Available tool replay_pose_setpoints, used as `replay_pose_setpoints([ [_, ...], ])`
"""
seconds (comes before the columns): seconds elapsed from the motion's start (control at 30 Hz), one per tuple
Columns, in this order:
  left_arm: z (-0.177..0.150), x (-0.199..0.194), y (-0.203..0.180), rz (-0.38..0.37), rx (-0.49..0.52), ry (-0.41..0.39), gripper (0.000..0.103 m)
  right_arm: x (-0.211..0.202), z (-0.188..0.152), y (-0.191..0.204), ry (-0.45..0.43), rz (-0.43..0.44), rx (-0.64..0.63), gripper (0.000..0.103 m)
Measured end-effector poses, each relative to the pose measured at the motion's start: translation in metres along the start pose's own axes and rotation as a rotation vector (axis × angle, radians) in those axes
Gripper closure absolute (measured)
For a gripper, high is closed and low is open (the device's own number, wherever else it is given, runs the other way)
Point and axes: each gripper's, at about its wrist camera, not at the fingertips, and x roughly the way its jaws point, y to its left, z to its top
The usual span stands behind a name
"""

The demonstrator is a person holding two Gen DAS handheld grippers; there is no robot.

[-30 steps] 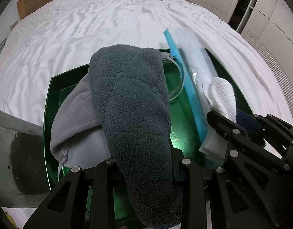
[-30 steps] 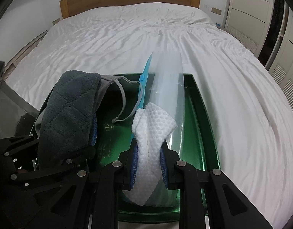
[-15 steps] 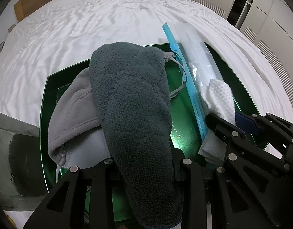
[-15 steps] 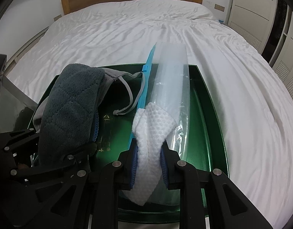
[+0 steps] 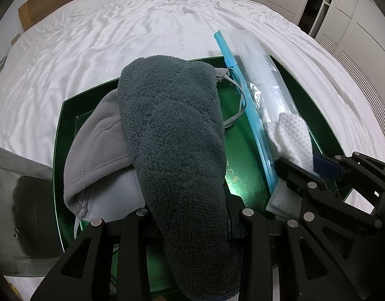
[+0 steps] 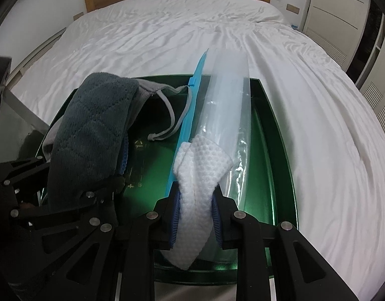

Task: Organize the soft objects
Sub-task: 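Lower the towel into the tray with the left gripper while the right lowers the white cloth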

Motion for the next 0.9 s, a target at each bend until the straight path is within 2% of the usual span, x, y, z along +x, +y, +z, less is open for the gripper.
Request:
replay_pose_setpoints([
  [0.17, 0.0005, 0.0009, -0.0011, 0.002, 0.0, 0.0, 0.071, -0.0025, -0.0005, -0.0004, -0.001, -0.007, -0.003, 0.076],
  [0.5, -0.0071, -0.0023, 0.0052, 0.015, 0.004, -0.006, 0.069, -0.0053, -0.0042, -0.0022, 0.002, -0.013, -0.003, 0.075],
  [0.63, -0.0071, -0.0038, 0.0049, 0.022, 0.011, -0.013, 0.069, -0.0071, -0.0025, -0.0039, -0.002, -0.017, -0.001, 0.069],
  [0.9, -0.008, -0.0076, 0.0038, 0.031, 0.012, -0.025, 0.068, -0.0074, -0.0034, -0.005, -0.002, -0.016, -0.001, 0.069],
])
